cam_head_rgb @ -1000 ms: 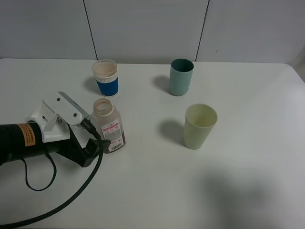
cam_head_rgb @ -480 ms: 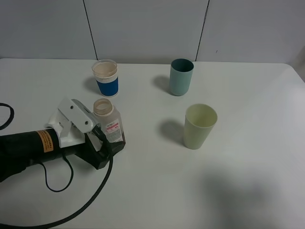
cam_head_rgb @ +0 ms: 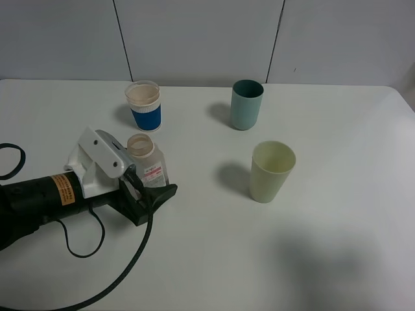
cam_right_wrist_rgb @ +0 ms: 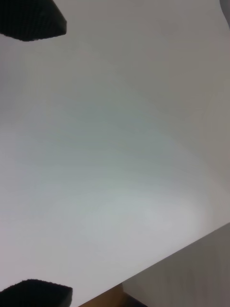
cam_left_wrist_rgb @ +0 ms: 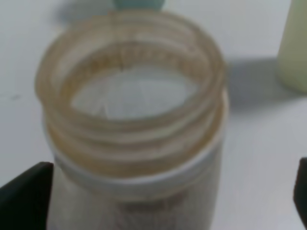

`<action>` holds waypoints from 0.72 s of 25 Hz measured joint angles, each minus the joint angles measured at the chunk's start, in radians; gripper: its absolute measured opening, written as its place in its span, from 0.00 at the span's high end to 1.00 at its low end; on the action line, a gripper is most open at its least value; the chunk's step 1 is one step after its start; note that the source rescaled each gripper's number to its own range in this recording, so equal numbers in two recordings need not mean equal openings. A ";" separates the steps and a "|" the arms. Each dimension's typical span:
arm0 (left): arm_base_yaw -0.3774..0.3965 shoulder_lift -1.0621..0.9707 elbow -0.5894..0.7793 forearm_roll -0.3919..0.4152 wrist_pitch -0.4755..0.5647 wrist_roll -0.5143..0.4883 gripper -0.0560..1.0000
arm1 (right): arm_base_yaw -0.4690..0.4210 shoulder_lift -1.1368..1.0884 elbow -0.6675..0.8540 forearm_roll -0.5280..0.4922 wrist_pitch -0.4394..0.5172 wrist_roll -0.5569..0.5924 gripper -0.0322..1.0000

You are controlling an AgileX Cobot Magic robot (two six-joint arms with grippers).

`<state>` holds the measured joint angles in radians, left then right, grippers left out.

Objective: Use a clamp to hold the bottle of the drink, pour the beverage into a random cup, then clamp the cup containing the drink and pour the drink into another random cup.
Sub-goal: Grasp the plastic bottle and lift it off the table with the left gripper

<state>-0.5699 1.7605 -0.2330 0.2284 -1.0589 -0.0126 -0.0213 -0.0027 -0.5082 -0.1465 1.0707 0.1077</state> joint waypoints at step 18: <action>0.000 0.107 -0.004 -0.001 -0.068 0.001 0.01 | 0.000 0.000 0.000 0.000 0.000 0.000 0.00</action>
<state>-0.5699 1.8675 -0.2367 0.2275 -1.1268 -0.0117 -0.0213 -0.0027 -0.5082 -0.1465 1.0707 0.1077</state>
